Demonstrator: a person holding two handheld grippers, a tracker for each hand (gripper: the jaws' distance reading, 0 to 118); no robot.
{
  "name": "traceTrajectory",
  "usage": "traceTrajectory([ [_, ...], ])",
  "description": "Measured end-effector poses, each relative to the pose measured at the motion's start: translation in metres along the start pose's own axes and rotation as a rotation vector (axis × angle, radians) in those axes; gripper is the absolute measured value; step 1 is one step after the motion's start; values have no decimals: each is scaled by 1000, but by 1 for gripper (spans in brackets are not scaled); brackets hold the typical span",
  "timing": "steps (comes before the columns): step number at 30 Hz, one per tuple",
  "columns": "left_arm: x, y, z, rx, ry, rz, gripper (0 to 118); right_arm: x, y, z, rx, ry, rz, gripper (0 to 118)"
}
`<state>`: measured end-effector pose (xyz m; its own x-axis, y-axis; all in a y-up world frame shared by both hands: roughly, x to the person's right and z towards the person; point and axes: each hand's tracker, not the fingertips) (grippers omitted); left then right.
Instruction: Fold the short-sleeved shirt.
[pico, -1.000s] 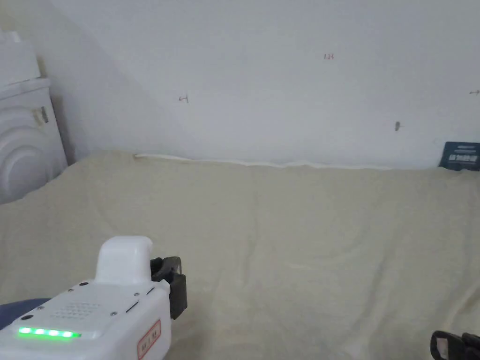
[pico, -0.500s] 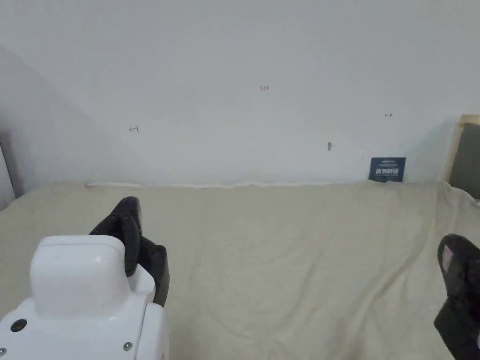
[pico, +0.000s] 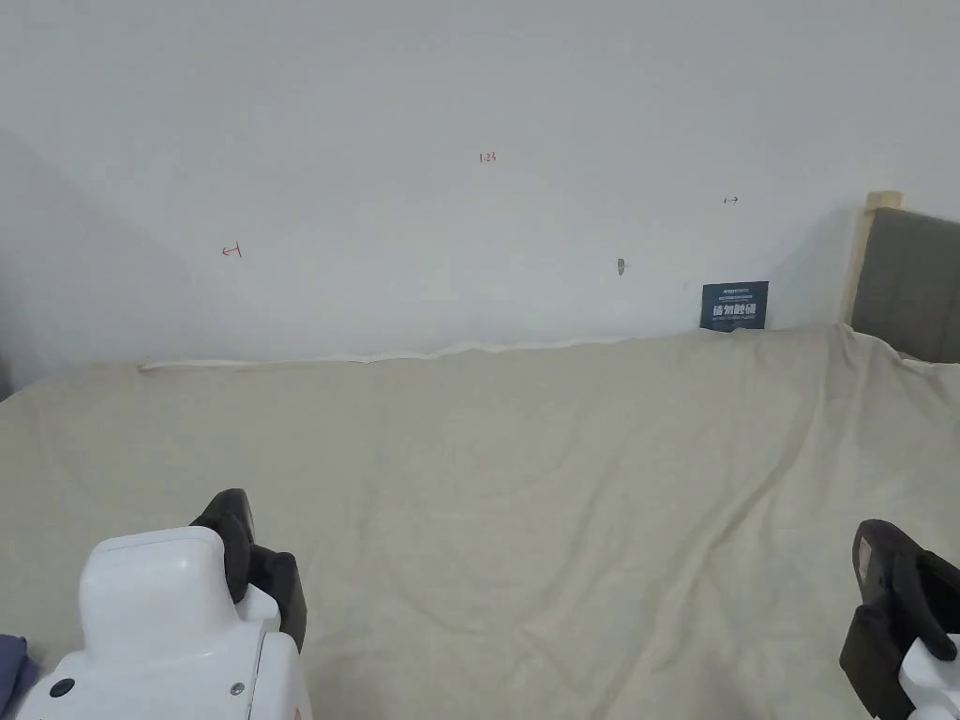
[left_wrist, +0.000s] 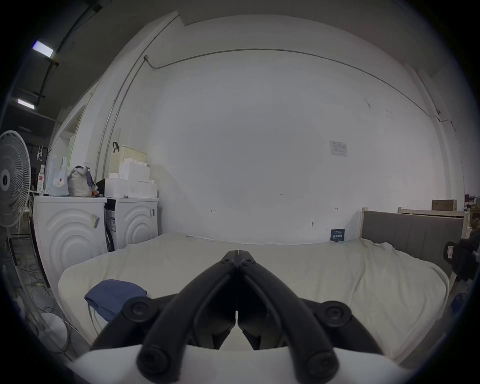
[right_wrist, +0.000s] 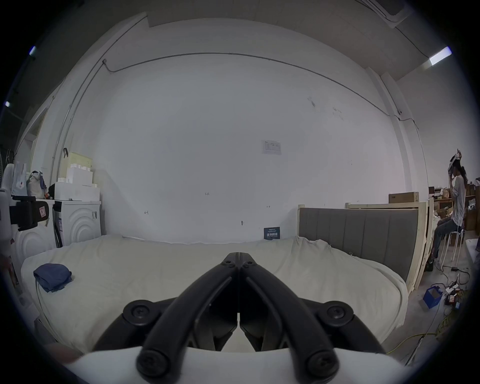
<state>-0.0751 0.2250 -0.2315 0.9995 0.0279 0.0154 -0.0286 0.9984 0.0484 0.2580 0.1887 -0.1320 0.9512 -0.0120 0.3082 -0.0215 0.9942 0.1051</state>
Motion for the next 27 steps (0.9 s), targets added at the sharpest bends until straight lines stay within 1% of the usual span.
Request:
traceTrajectory([
  [2, -1, 2, 2, 7, -1, -10, 0, -2, 2, 2, 12, 3, 2, 0],
  [10, -5, 5, 8, 34, 0, 17, 0, -13, 11, 5, 37, 9, 9, 0],
  [15, -8, 7, 10, 29, 8, 32, 0, -14, 12, 7, 52, 13, 32, 0],
  [19, -4, 9, 14, 47, 5, 3, 0, -13, 12, 8, 47, 12, 16, 0],
  [27, 3, 10, 17, 47, -34, -24, 1, -15, 14, 10, 43, 16, 12, 0],
])
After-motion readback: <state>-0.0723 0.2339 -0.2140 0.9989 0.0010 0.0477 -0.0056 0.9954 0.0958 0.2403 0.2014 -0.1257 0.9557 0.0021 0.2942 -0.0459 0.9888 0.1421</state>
